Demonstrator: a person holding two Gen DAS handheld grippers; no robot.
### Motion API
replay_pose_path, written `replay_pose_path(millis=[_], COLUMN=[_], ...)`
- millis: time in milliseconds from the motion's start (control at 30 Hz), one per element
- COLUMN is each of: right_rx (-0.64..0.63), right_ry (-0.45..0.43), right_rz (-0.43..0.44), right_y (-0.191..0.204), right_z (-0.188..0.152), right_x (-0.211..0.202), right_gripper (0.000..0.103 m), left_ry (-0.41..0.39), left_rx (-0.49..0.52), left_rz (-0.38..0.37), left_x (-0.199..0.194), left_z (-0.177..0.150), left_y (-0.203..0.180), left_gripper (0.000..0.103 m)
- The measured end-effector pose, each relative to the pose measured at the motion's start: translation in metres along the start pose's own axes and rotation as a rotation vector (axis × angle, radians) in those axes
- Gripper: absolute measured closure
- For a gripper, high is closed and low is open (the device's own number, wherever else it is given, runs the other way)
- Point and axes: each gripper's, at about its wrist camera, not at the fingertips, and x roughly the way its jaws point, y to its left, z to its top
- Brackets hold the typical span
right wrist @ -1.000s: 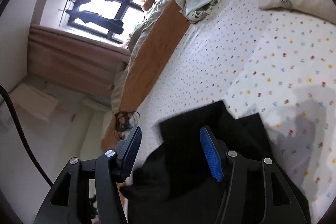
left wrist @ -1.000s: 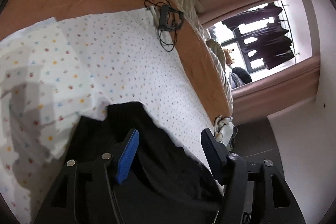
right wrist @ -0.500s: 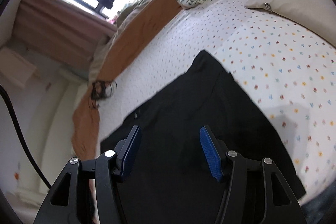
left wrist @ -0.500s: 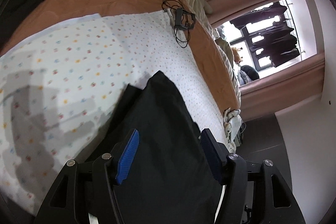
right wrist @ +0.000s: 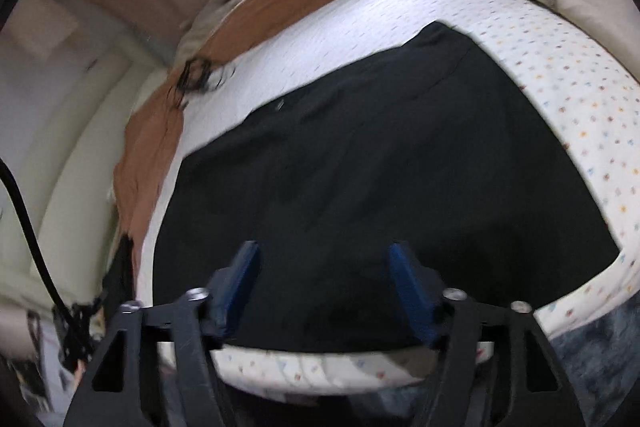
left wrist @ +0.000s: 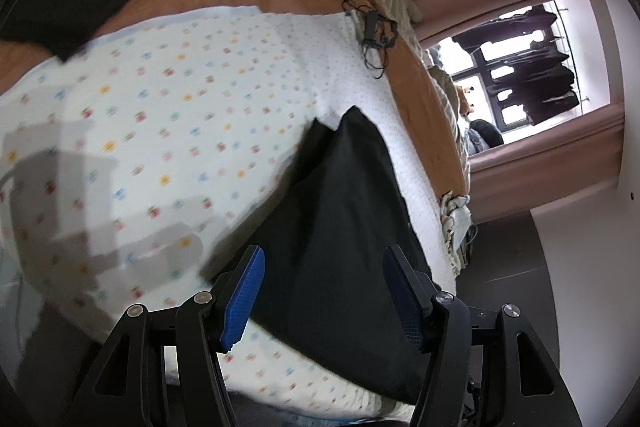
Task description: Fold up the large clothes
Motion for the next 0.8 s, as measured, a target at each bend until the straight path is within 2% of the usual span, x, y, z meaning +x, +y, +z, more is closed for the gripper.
replay_pose_path(millis=[33, 333, 400, 467, 600, 700, 800], right_rx=[-0.012, -0.191, -0.237, -0.277, -0.310, -0.322, -0.324], right_ry=[0.005, 0.035, 0.051, 0.082, 0.134, 0.164, 0.163], right_rz=[0.001, -0.061, -0.072, -0.082, -0.165, -0.231, -0.248], right_y=[0.003, 0.050, 0.062, 0.071, 0.077, 0.073, 0.071], right_z=[-0.004, -0.051, -0.059, -0.064, -0.069, -0.071, -0.068], right_x=[0.002, 0.016, 0.023, 0.033, 0.061, 0.085, 0.097], right_gripper=[0.021, 0.021, 0.024, 0.035, 0.036, 0.044, 0.045], left_ry=[0.004, 0.036, 0.038, 0.041, 0.061, 0.087, 0.100], left_rx=[-0.003, -0.011, -0.018, -0.022, -0.035, -0.038, -0.039], left_rz=[0.001, 0.000, -0.001, -0.003, -0.001, 0.004, 0.009], left_x=[-0.002, -0.012, -0.013, -0.013, -0.008, -0.001, 0.004], left_z=[-0.002, -0.016, -0.018, -0.019, -0.021, -0.022, -0.022], left_y=[0.003, 0.024, 0.029, 0.033, 0.041, 0.045, 0.047], left_gripper=[0.041, 0.041, 0.041, 0.041, 0.041, 0.041, 0.041])
